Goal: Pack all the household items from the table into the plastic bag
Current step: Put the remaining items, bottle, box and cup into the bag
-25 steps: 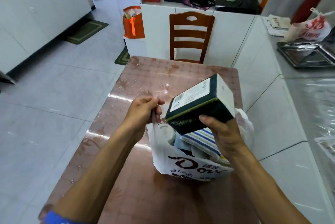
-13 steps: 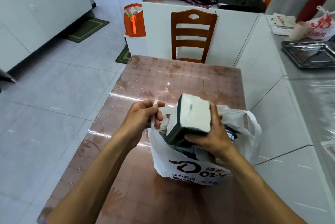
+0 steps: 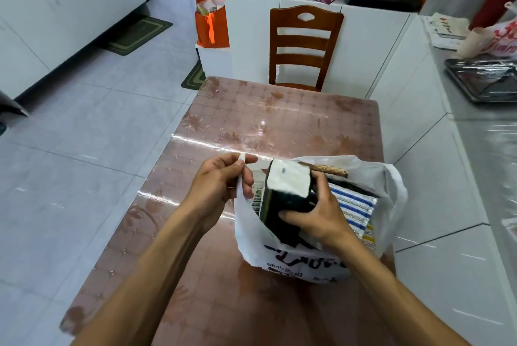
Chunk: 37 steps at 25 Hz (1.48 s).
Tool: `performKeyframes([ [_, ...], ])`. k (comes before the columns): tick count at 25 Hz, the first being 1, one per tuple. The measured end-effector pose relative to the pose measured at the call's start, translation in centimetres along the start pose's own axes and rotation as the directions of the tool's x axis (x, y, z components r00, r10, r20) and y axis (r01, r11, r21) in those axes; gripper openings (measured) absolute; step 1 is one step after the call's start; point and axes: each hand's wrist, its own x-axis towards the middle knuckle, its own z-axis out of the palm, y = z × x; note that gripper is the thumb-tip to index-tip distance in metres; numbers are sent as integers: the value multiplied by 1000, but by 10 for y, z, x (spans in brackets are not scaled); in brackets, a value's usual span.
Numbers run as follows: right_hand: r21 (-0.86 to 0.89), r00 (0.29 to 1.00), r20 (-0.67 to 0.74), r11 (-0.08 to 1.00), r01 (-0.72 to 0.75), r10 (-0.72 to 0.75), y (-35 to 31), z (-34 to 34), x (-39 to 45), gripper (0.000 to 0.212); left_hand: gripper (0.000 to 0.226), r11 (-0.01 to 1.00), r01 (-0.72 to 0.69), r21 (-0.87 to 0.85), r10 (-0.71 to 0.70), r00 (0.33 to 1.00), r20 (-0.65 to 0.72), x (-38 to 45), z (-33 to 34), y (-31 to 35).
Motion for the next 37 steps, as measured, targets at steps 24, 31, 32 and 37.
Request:
performKeyframes([
  [24, -838, 879, 476, 315, 445, 26, -37, 54, 3, 75, 25, 996, -37, 86, 31, 997, 65, -1, 5, 9],
  [31, -582, 834, 551, 722, 375, 11, -38, 26, 5, 81, 26, 996, -35, 78, 36, 999, -4, 1, -9, -2],
  [32, -436, 868, 488, 838, 328, -86, -40, 12, -4, 69, 26, 995, -27, 96, 27, 1000, 5, 0, -9, -4],
  [37, -565, 808, -500, 825, -30, -313, -25, -70, -23, 49, 25, 991, -23, 133, 29, 998, -47, 3, -8, -11],
])
